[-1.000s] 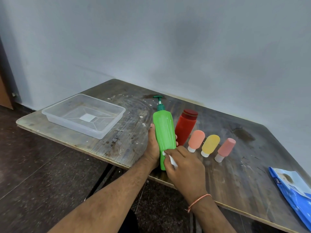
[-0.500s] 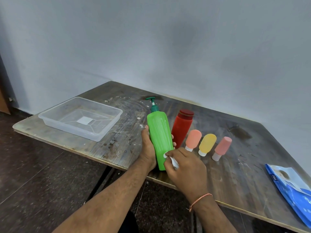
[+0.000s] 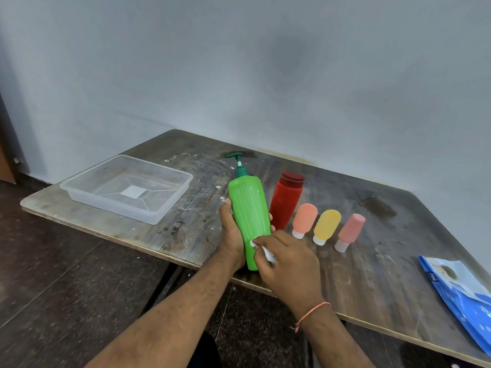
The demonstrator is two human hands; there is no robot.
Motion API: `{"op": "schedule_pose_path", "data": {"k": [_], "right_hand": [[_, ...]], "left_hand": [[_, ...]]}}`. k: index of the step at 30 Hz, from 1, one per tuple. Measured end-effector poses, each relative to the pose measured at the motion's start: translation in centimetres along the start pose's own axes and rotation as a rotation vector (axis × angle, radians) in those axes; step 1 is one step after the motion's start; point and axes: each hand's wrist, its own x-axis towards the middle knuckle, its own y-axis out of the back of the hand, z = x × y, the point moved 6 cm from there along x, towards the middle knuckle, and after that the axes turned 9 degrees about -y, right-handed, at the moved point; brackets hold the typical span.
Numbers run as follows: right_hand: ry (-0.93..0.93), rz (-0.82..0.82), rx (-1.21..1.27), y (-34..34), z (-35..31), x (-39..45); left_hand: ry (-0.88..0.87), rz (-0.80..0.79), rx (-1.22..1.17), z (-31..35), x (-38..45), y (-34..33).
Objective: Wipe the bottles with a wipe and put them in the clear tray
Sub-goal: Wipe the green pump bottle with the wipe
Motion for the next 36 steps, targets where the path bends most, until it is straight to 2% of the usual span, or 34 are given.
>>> {"op": "schedule_pose_path", "data": {"k": [6,10,15,20,25,30,36], "right_hand": [[-0.076,0.054,0.006,0.4,1.2,0.6],[-0.009,-0.001,0.031,0.2,0.9,-0.1],[-0.068,0.038,0.032,0.4,1.8,0.4],[-0.012,-0.016,0.035,0.1,1.1,-0.2],[-0.093,0.041,0.049,0.4,2.1,0.5],[-0.057,0.007,0.076,0.4,1.8,0.0],[-0.130,0.025,0.123,0.2,2.9,0.5]], "left_hand": [[-0.008,0.015,0.034,0.0,0.2,0.2],[0.008,-0.014,0.032,-0.2,0.2,0.3],[-0.015,-0.012,0.068,-0.1,0.2,0.2],[-0.012,-0.027,0.064,-0.1,0.4,0.3],[-0.014,-0.030,0.061,-0.2,0.5,0.1],[0.003,-0.042,0.047,-0.2,0.3,0.0],[-0.004,-0.032,0.053,0.1,0.2,-0.2]]}}
